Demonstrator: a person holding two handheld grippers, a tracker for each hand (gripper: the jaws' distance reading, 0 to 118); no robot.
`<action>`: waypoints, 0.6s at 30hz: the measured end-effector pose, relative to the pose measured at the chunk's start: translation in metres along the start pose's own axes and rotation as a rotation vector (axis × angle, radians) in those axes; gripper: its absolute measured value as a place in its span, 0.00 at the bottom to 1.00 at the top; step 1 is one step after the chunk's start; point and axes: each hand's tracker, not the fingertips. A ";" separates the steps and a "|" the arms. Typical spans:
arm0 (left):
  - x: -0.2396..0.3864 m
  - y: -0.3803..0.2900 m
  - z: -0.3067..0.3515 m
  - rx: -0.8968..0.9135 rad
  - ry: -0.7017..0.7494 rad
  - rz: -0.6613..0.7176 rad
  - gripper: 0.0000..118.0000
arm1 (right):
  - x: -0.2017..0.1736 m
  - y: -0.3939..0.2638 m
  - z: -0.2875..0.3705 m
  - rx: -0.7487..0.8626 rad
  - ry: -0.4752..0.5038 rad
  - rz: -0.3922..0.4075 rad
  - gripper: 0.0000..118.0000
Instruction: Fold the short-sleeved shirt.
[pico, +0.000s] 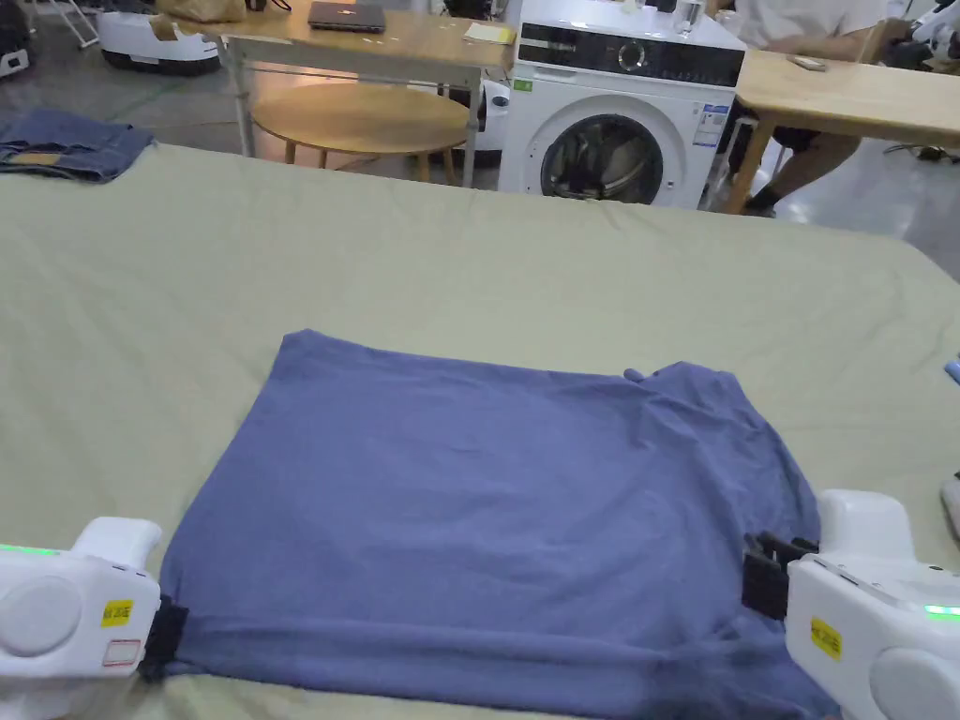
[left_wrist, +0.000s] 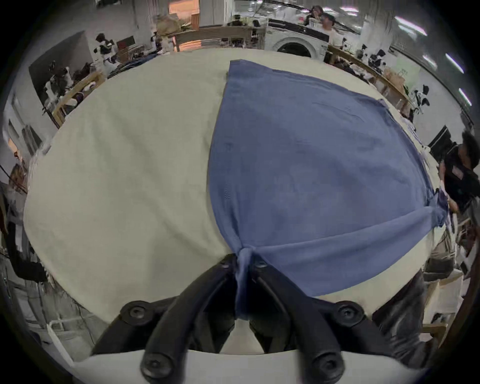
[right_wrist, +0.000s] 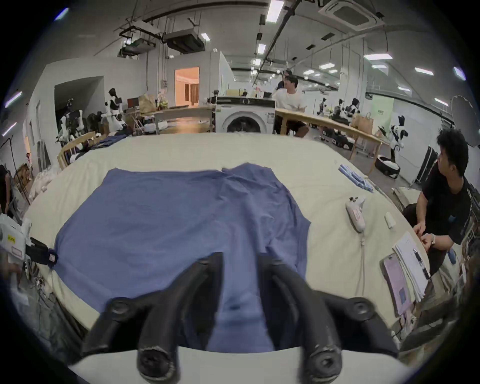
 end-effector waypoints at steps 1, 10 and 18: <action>0.000 0.000 0.001 0.001 -0.004 0.001 0.02 | 0.006 -0.001 0.002 -0.021 0.006 -0.005 0.38; -0.001 -0.003 0.003 0.014 -0.025 0.026 0.02 | 0.043 -0.048 -0.026 -0.330 -0.043 -0.042 0.44; -0.006 -0.004 0.009 0.020 -0.045 0.048 0.02 | 0.045 -0.068 -0.040 -0.348 -0.016 -0.049 0.18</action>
